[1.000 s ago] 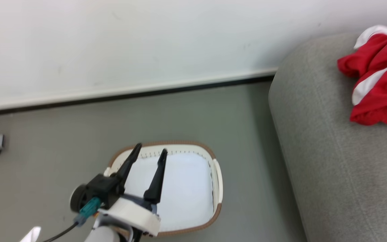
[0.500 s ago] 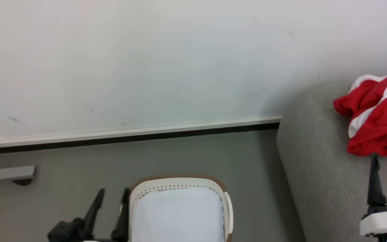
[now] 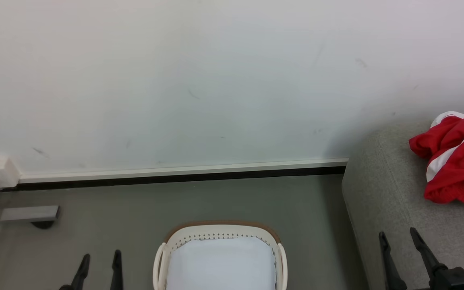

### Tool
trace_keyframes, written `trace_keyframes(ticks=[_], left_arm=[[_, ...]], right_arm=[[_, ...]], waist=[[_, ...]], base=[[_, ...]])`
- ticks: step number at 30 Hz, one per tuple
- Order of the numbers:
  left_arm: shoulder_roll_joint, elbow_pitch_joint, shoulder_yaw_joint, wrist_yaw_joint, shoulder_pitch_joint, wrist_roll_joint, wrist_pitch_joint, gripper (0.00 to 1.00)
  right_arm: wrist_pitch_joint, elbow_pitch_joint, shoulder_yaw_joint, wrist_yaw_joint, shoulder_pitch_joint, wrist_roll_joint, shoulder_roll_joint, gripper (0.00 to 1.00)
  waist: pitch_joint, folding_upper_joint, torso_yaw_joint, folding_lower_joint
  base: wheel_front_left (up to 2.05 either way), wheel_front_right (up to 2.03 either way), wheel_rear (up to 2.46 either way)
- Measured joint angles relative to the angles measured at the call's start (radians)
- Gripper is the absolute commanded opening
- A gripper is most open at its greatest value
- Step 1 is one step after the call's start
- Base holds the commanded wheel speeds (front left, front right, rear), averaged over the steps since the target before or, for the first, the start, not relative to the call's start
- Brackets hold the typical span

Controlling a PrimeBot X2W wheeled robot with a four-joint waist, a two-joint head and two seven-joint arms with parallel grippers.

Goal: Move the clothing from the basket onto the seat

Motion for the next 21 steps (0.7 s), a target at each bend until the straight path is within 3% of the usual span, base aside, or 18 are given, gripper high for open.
trace_keyframes(ticks=[9,21], left_arm=[[-0.029,0.038,0.044,-0.063,0.005,0.040,0.000,1.00],[-0.050,0.063,0.075,-0.098,-0.003,0.065,0.000,1.00]], right_arm=[[0.000,0.028,0.037,0.000,0.011,0.001,0.000,1.00],[0.000,0.043,0.038,0.000,0.010,0.002,0.000,1.00]], waist=[[-0.010,0.0000,-0.017,0.0001],[-0.015,0.0000,-0.028,0.0002]], base=[[0.00,0.00,0.00],[0.00,0.00,0.00]])
